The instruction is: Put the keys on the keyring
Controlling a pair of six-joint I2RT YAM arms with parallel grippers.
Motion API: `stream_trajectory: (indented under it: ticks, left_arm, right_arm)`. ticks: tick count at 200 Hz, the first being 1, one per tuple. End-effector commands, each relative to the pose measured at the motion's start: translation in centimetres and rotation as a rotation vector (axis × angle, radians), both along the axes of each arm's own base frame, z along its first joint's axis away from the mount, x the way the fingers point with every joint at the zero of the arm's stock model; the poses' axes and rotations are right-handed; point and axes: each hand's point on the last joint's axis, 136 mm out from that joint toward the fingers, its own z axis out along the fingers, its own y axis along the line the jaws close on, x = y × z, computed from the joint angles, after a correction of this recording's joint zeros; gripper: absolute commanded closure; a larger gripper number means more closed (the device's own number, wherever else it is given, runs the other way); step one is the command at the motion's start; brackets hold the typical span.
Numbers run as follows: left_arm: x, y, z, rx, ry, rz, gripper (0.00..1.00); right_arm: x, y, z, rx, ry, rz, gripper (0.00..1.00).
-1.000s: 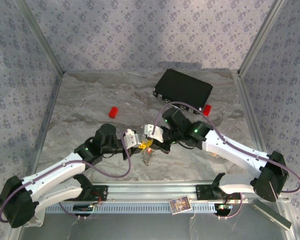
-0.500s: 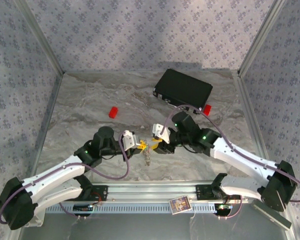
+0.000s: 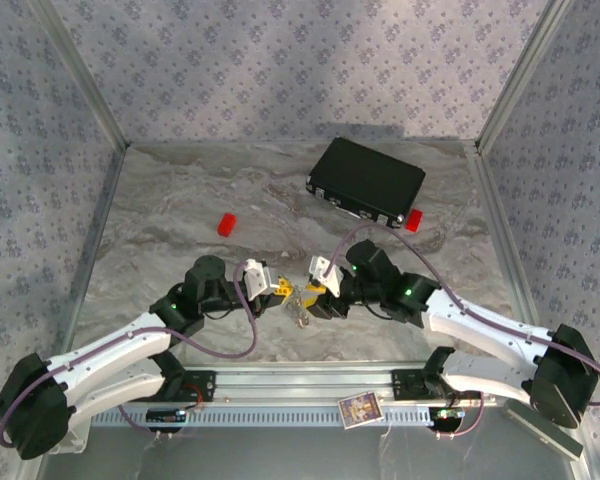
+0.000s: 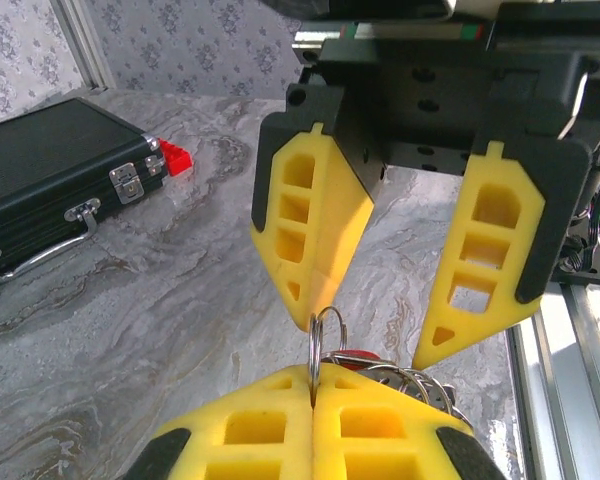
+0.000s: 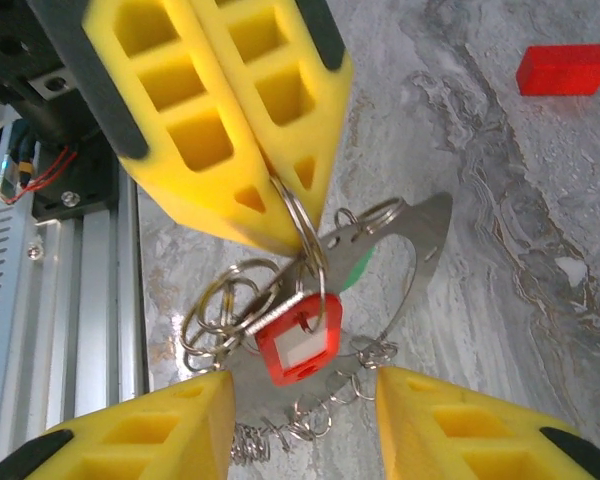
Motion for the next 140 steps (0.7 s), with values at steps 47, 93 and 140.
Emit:
stream_trajectory:
  ticks: [47,93,140]
  left_arm:
    - [-0.2,-0.3,1.6,-0.065,-0.03,-0.012,1.0]
    - [-0.3,-0.2,1.7,-0.07,-0.031,-0.014,1.0]
    - [-0.4,-0.1,1.7,-0.076,-0.032,-0.012,1.0]
  right_arm:
    - [0.2,1.6,1.0,0.071,-0.02,0.017,0.56]
    - [0.3,2.3,1.2,0.088,-0.032,0.041,0.54]
    - [0.3,2.2,0.6,0.068,-0.024,0.046,0.61]
